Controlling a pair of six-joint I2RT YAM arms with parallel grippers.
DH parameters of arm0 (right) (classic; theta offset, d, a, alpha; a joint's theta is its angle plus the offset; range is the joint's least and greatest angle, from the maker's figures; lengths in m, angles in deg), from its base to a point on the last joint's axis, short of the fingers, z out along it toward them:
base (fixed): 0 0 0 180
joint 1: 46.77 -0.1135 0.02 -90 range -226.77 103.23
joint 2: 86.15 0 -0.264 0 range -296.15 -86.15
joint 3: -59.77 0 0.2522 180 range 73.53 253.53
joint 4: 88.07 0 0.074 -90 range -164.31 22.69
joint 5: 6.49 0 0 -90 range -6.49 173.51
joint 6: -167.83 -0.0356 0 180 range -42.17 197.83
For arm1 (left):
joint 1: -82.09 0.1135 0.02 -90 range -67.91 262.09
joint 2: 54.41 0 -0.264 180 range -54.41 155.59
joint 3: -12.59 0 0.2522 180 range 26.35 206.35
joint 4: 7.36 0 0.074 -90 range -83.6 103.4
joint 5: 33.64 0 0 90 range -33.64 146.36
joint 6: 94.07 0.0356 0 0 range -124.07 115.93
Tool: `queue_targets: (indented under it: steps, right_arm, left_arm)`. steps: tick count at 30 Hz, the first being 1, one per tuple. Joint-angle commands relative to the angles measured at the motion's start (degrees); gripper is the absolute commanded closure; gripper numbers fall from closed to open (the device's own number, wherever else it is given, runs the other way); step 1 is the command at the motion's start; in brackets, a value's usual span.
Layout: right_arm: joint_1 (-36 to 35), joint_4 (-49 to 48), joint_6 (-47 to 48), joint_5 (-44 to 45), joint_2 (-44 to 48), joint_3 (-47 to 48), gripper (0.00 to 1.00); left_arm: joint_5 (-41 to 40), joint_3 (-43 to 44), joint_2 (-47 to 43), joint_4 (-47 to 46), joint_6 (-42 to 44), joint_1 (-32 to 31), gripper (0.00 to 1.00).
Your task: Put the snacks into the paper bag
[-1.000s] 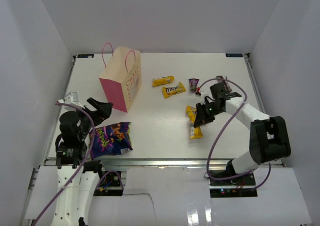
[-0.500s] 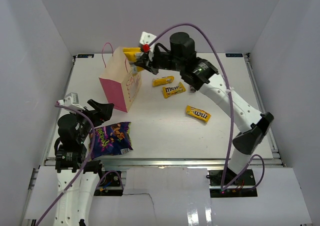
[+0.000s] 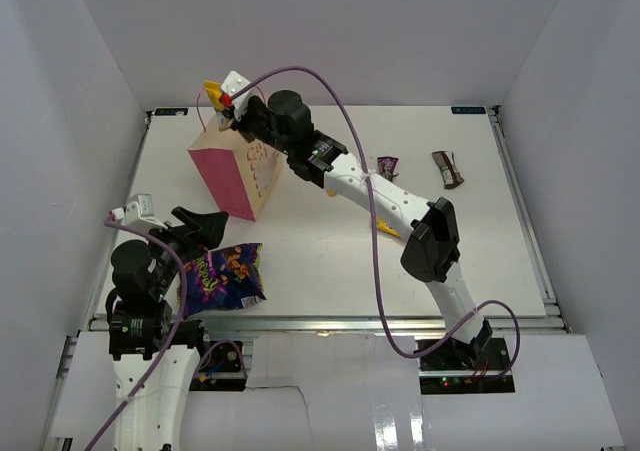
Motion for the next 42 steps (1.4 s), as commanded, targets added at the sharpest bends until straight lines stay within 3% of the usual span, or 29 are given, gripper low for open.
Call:
queue_targets:
  steps: [1, 4, 10, 15, 18, 20, 22, 24, 25, 26, 29, 30, 31, 33, 34, 36, 37, 38, 39, 42]
  right_arm:
    - [-0.1, -9.6, 1.5, 5.3, 1.6, 1.4, 0.77]
    - [-0.1, -10.3, 2.2, 4.4, 2.5, -1.2, 0.73]
    - [-0.7, -10.2, 2.1, 3.7, 2.9, -1.6, 0.79]
    - [-1.2, -9.4, 0.9, 4.7, 3.4, -1.7, 0.68]
    - [-1.0, -4.1, 0.2, 2.4, 6.5, 0.4, 0.64]
    - [0.8, 3.4, 0.0, -6.2, 12.2, -2.2, 0.61]
    - [5.1, 9.0, -3.3, -17.3, 19.8, -10.7, 0.58]
    - [9.0, 14.8, -5.9, -24.7, 27.1, -18.6, 0.42]
    - [13.1, 16.3, -6.3, -30.5, 29.5, -27.2, 0.24]
    - [15.5, 17.8, -6.4, -33.2, 31.5, -31.5, 0.18]
    - [24.0, 25.7, -0.5, -41.1, 38.4, -44.6, 0.15]
    - [25.3, 31.7, 2.4, -41.7, 39.8, -47.0, 0.15]
    - [27.4, 34.2, 7.0, -41.5, 42.6, -49.2, 0.14]
    - [30.3, 37.3, 9.1, -40.8, 47.3, -56.7, 0.14]
    - [31.2, 37.2, 8.8, -40.3, 49.2, -61.6, 0.14]
    - [33.9, 37.1, 8.4, -40.4, 53.8, -65.4, 0.13]
    - [34.7, 36.9, 8.1, -40.3, 55.2, -67.2, 0.13]
    - [35.5, 36.8, 7.6, -40.3, 56.3, -68.7, 0.13]
    - [37.1, 36.8, 7.2, -40.0, 58.0, -71.2, 0.13]
    - [39.8, 36.5, 6.1, -40.4, 59.6, -74.8, 0.13]
  left_arm:
    - [0.7, 0.4, 0.6, 1.2, 0.0, 0.0, 0.02]
    - [0.9, 0.5, 0.8, 1.1, 0.2, 0.0, 0.02]
    - [1.3, 0.2, 1.4, 0.1, -0.1, 0.0, 0.02]
    - [2.2, 0.4, 1.4, -0.3, 0.0, 0.0, 0.02]
    - [7.6, 0.9, 3.5, -2.9, 0.2, 0.0, 0.02]
    - [11.4, 1.8, 6.2, -4.0, -0.4, 0.0, 0.02]
    - [16.9, 2.6, 10.5, -5.6, -1.0, 0.0, 0.02]
    - [20.6, 3.0, 13.2, -7.3, -1.5, 0.0, 0.02]
    - [21.1, 3.6, 13.8, -7.7, -1.5, -1.0, 0.02]
    - [21.3, 3.8, 14.4, -7.9, -1.3, -2.4, 0.02]
    - [20.0, 3.5, 17.1, -8.0, -1.4, -5.0, 0.02]
    - [18.5, 3.2, 17.9, -7.5, -2.5, -6.4, 0.03]
    - [12.1, 3.1, 19.8, -6.2, -3.8, -7.9, 0.03]
    - [4.8, 3.5, 22.4, -1.5, -7.8, -14.8, 0.03]
    - [-5.4, 5.7, 26.3, 5.2, -10.1, -20.5, 0.03]
    - [-13.6, 8.6, 30.5, 11.8, -15.4, -25.9, 0.03]
    - [-21.8, 10.2, 32.7, 15.5, -17.3, -28.3, 0.03]
    - [-24.6, 11.9, 37.3, 18.8, -18.8, -32.4, 0.03]
    - [-26.8, 15.0, 39.7, 24.7, -19.6, -33.6, 0.03]
    - [-31.8, 18.7, 49.5, 30.4, -19.3, -37.1, 0.03]
